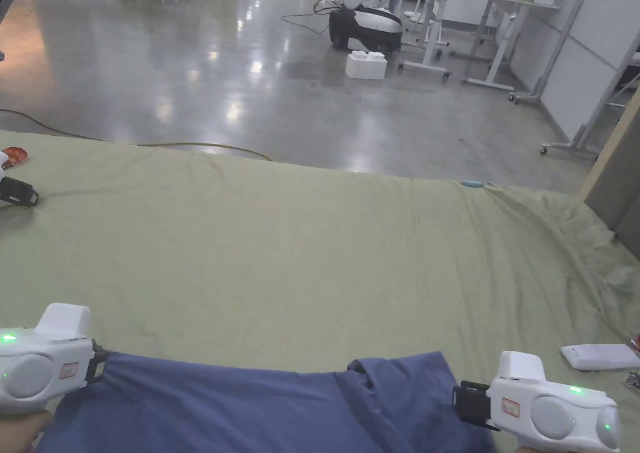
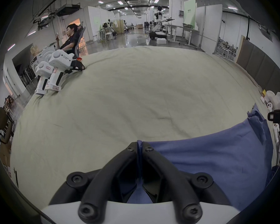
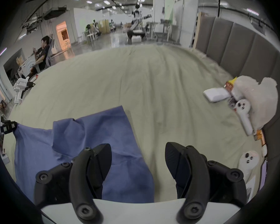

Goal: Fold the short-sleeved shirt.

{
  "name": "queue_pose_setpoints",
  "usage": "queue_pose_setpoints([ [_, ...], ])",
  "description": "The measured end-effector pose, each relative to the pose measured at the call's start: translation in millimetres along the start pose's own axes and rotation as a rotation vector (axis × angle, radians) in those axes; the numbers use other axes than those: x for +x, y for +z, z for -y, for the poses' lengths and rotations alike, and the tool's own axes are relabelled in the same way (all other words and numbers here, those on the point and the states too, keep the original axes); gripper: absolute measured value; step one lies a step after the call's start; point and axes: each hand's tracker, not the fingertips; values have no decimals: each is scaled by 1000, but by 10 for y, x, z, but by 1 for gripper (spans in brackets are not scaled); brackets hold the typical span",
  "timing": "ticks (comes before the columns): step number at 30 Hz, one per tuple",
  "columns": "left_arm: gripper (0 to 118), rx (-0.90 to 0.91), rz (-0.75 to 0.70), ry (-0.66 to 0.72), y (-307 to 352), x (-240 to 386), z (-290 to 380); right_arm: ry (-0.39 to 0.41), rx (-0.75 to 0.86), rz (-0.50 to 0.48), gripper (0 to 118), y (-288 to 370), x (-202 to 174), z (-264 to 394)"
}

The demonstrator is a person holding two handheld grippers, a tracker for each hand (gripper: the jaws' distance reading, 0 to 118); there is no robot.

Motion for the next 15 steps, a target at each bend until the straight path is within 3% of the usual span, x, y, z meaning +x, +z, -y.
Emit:
queue_pose_setpoints([
  [3,1,11,-1,-4,85,6,1,17,-71,-31,63,-216,-47,-32],
  [7,1,20,-2,-19,141,12,0,27,-112,0,53,-371,-146,-20],
  [10,1,15,-6,-30,144,25,7,45,-103,25,32,-326,-251,-13],
  [12,1,15,-5,-34,147,37,17,120,-95,90,2,-317,-313,-20],
  [13,1,14,-7,-35,149,45,21,182,-79,143,2,-312,-335,-17],
  [15,1,17,-5,-29,174,52,33,184,-77,118,2,-322,-356,13],
])
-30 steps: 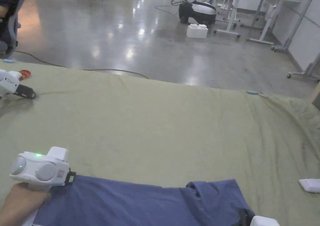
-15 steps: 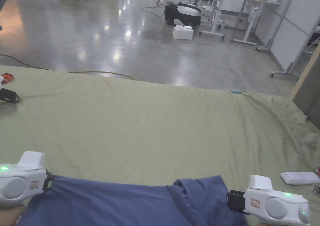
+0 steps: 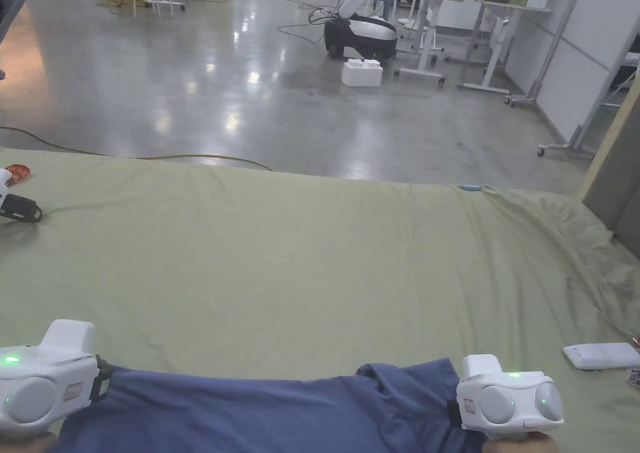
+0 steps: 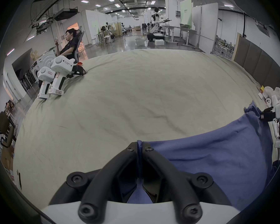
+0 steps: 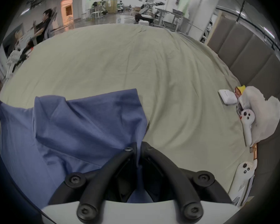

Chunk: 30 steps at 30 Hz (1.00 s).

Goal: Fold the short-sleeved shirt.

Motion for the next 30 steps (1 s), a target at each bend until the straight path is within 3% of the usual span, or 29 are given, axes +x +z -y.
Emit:
queue_pose_setpoints([
  [6,1,27,5,6,192,-24,48,-47,131,48,1,388,70,121],
  [11,1,88,27,57,546,-110,54,-138,270,-4,1,961,222,192],
  [21,1,260,54,114,1559,-295,-80,-156,502,-1,1,2181,447,346],
  [30,1,428,36,112,2518,-401,-678,-148,743,-12,1,3308,565,-57],
])
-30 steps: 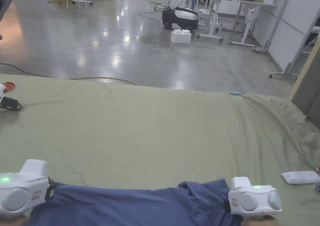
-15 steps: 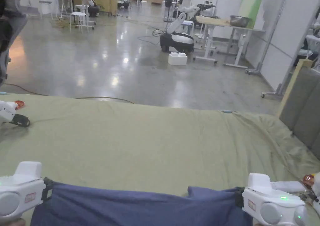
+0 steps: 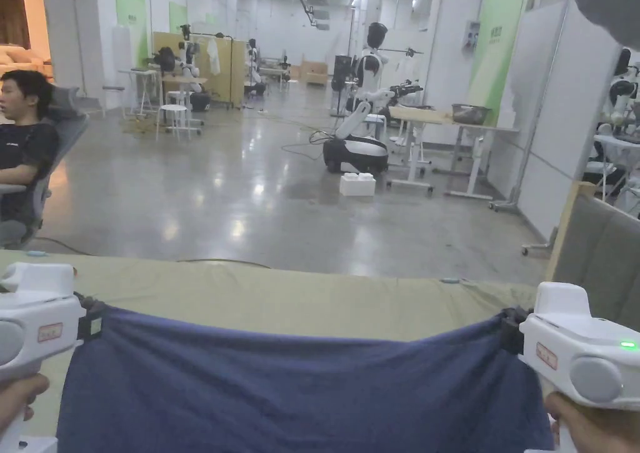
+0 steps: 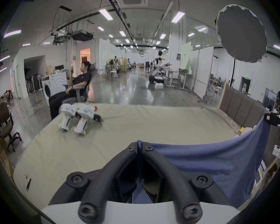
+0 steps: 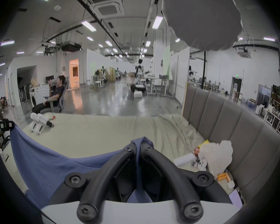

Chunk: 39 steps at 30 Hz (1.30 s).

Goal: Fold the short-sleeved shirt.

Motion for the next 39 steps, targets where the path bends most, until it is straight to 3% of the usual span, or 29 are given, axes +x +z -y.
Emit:
queue_pose_setpoints([
  [10,1,114,-17,-20,270,74,-1143,53,137,25,1,26,-112,-1188],
  [25,1,253,-89,-54,64,-41,-2631,101,264,70,1,-318,-289,-2577],
  [33,1,245,-109,-60,-156,-71,-2497,112,267,67,1,-517,-403,-2357],
  [39,1,172,-100,-38,-464,-156,-1805,109,192,50,1,-617,-437,-1700],
])
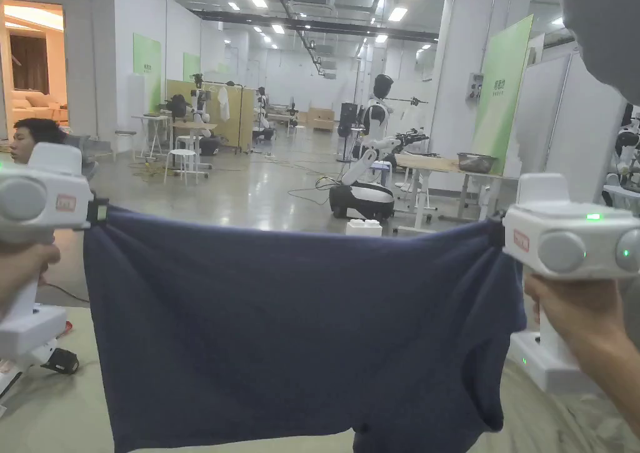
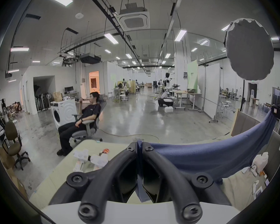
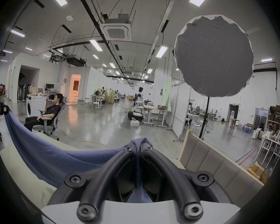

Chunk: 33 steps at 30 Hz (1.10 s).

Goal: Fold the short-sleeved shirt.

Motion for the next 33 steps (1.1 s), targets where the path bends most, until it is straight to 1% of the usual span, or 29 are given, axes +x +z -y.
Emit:
queue_pose_setpoints([
  [3,1,-46,18,26,-2,-32,446,14,-47,-10,1,71,-3,358],
  [7,1,-64,39,77,236,-75,998,31,-65,-25,1,334,42,760],
  [12,1,-55,61,111,777,-113,1464,24,-79,-37,1,842,113,1057],
  [19,1,-73,82,105,1575,-212,1995,70,-123,-66,1,1743,132,1485],
  [20,1,-86,86,107,1668,-218,2085,90,-149,-72,1,1860,122,1574],
  [22,1,-121,90,101,1825,-220,2282,101,-188,-79,1,2071,93,1758],
  [24,1,-170,98,87,1949,-209,2494,97,-245,-91,1,2245,71,1975],
  [28,1,-302,116,130,2166,-202,2981,127,-388,-101,1,2527,-28,2515],
  [29,1,-348,127,131,2205,-199,3112,123,-420,-96,1,2589,-48,2659],
  [31,1,-422,109,121,2267,-189,3338,101,-483,-115,1,2681,-66,2907],
  [33,1,-495,85,105,2310,-187,3555,94,-546,-116,1,2751,-88,3143],
])
